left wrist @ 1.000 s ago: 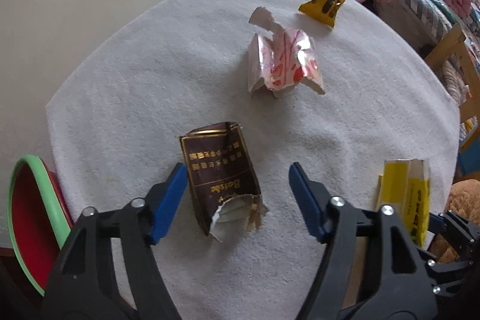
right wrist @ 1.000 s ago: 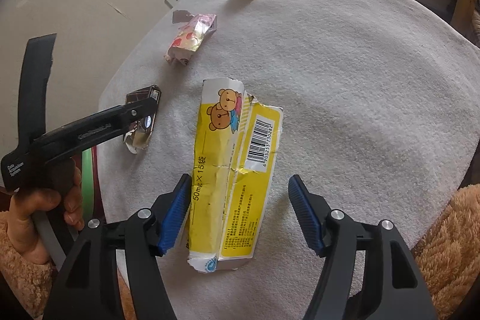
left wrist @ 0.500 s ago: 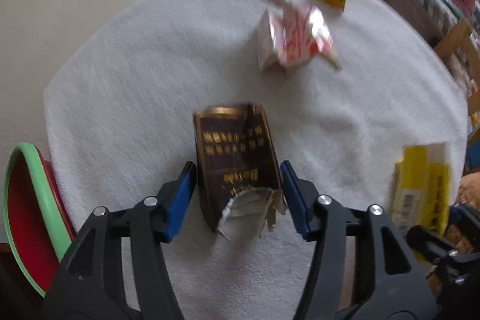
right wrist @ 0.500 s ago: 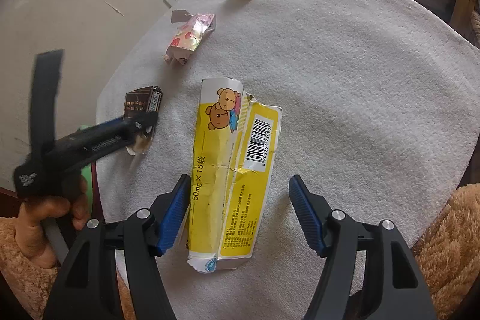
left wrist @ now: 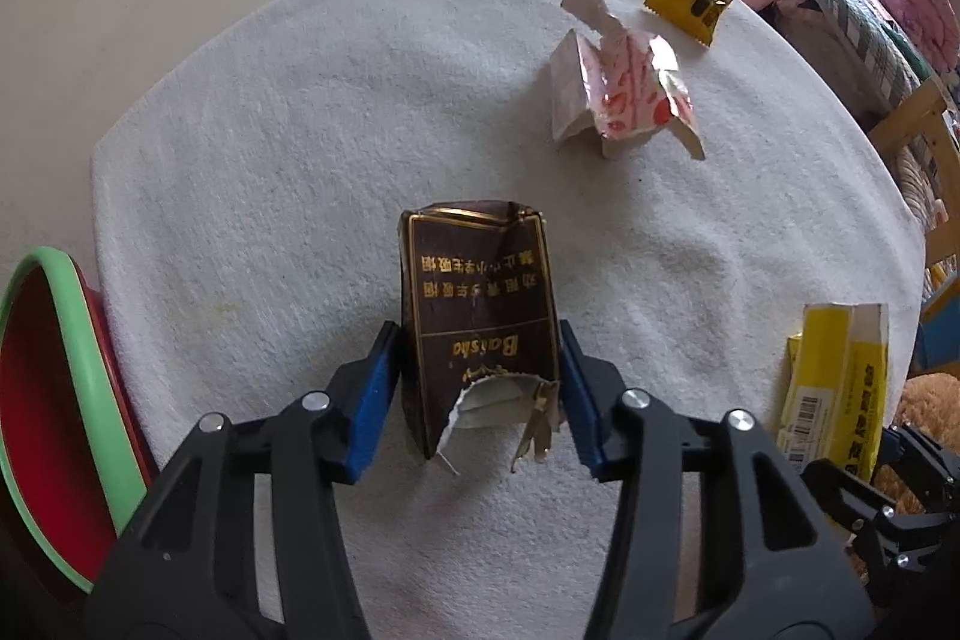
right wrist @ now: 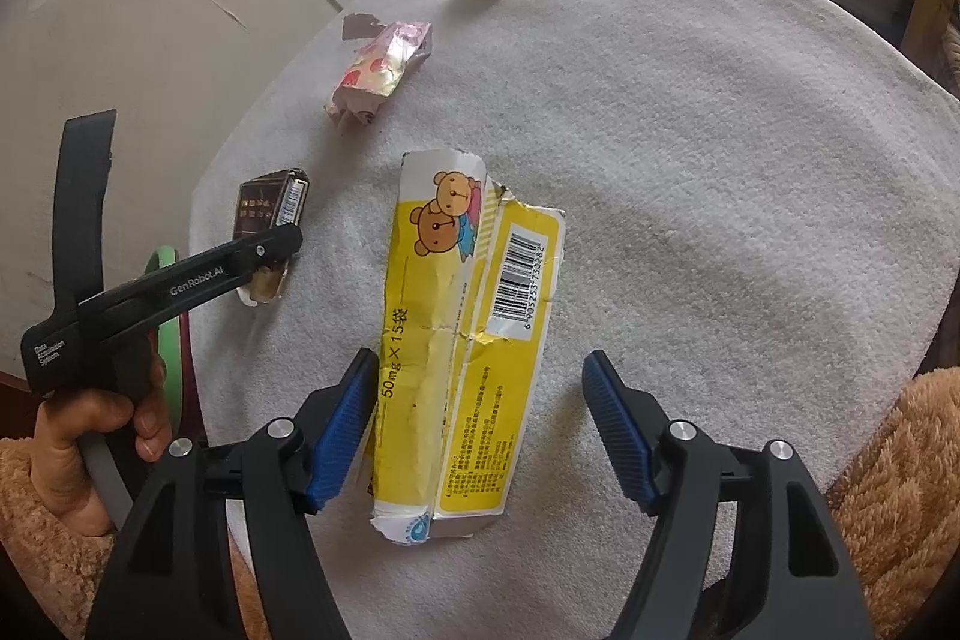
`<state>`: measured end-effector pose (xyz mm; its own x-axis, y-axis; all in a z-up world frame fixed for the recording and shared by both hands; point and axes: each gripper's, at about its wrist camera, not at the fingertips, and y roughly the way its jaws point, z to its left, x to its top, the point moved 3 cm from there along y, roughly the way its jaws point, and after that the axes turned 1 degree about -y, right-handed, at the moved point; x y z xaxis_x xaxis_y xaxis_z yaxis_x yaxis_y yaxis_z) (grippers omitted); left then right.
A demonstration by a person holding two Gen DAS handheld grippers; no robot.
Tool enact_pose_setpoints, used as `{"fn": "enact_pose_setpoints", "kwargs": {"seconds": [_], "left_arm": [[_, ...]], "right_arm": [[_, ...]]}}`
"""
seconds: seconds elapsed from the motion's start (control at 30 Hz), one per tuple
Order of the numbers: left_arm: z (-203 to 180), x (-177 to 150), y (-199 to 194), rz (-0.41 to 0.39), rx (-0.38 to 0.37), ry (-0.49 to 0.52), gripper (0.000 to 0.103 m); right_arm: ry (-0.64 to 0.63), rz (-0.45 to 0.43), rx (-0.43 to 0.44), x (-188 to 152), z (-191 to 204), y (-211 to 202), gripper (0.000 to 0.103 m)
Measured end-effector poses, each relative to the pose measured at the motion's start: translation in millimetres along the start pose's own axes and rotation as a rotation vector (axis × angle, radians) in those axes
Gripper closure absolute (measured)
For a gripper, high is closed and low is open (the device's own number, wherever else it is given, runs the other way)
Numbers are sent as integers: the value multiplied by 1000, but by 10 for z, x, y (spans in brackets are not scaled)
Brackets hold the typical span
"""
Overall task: Collect trash
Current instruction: 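Carry the brown carton and yellow carton over the red bin with both tools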
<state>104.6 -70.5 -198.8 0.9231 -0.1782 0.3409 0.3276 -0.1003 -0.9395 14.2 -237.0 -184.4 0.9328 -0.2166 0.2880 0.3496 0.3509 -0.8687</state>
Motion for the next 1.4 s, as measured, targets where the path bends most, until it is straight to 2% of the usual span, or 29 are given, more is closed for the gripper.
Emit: {"fn": "enact_pose_setpoints", "kwargs": {"seconds": [0.17,0.43,0.47,0.63,0.73,0.8,0.93,1.13,1.4], "left_arm": [[14,9,-142,-31,-28,-22,55],[69,-240,-378,-55,-53,-76,55],[76,-276,-390,-55,-50,-74,55],[146,-345,-421,-56,-36,-74,55],[181,-321,-456,-68,-41,-88,55],[179,-302,-496,-84,-43,-88,55],[202,-309,-584,-109,-47,-84,55],[316,-311,-730,-148,-42,-94,55],[705,-360,-955,-209,-8,-157,55]], "right_arm": [[-4,8,-13,-2,14,20,35],[-17,15,-43,-3,46,23,37],[-23,16,-43,-5,60,16,40],[-101,-13,-65,-20,239,-84,71],[-134,-28,-76,-28,324,-119,80],[-138,-27,-82,-40,346,-111,83],[-139,-46,-80,-34,396,-175,87],[-168,-97,-57,53,599,-365,87],[-270,-112,-17,129,1076,-410,87]]}}
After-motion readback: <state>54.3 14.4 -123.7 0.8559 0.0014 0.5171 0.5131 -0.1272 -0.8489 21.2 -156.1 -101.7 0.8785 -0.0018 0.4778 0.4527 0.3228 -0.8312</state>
